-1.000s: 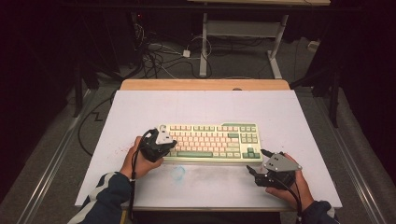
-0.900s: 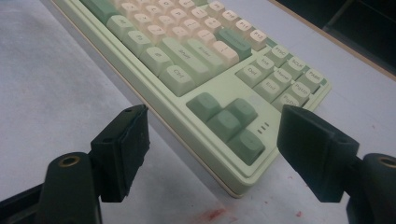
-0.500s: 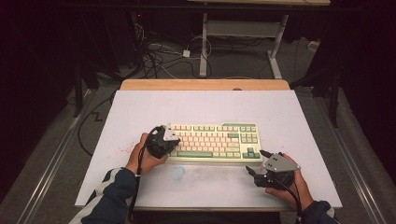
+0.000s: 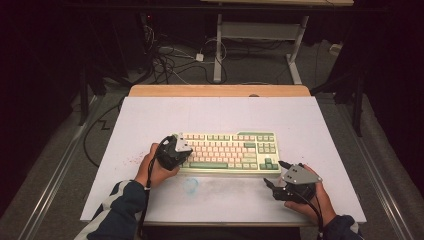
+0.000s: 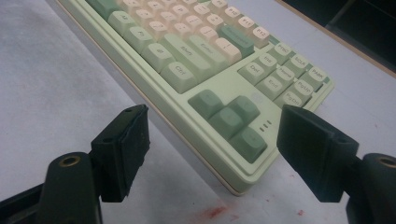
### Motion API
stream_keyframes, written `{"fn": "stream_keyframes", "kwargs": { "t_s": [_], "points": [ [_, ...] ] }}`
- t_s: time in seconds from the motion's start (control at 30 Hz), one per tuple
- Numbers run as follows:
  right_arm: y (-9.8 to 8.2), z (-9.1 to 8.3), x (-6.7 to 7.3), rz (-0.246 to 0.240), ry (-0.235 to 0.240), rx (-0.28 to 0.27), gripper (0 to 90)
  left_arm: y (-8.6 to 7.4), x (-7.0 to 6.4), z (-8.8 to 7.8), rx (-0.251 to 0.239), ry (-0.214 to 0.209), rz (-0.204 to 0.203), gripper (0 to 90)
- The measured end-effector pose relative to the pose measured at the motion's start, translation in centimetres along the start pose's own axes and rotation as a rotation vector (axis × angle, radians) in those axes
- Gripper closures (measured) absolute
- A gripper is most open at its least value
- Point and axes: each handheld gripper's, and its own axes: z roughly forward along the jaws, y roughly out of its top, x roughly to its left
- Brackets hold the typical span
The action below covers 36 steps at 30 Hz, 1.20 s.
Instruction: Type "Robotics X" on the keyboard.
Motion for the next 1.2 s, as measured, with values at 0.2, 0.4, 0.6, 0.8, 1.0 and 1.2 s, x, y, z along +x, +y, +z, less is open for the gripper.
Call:
{"fn": "stream_keyframes", "kwargs": {
  "t_s": [0.2, 0.4, 0.6, 0.8, 1.0, 1.2],
  "points": [
    [0.0, 0.0, 0.0, -0.001, 0.001, 0.000, 26.3, 0.1, 0.0, -0.3, -0.010, -0.001, 0.002, 87.4],
    [0.0, 0.0, 0.0, -0.003, 0.002, 0.002, 26.3, 0.3, 0.0, -0.5, -0.023, 0.003, 0.005, 87.5],
    [0.0, 0.0, 0.0, -0.002, 0.002, 0.003, 26.3, 0.4, -0.2, -0.9, -0.034, -0.007, 0.008, 87.5],
    [0.0, 0.0, 0.0, -0.003, 0.001, 0.004, 26.3, 0.8, -0.6, -1.3, -0.053, -0.023, 0.004, 87.4],
    [0.0, 0.1, 0.0, -0.002, 0.000, 0.005, 26.3, 1.1, -1.4, -1.9, -0.098, -0.056, 0.001, 87.5],
    [0.0, 0.1, 0.0, -0.003, 0.000, 0.006, 26.4, 1.1, -2.4, -2.0, -0.103, -0.090, 0.003, 87.5]
  ]
}}
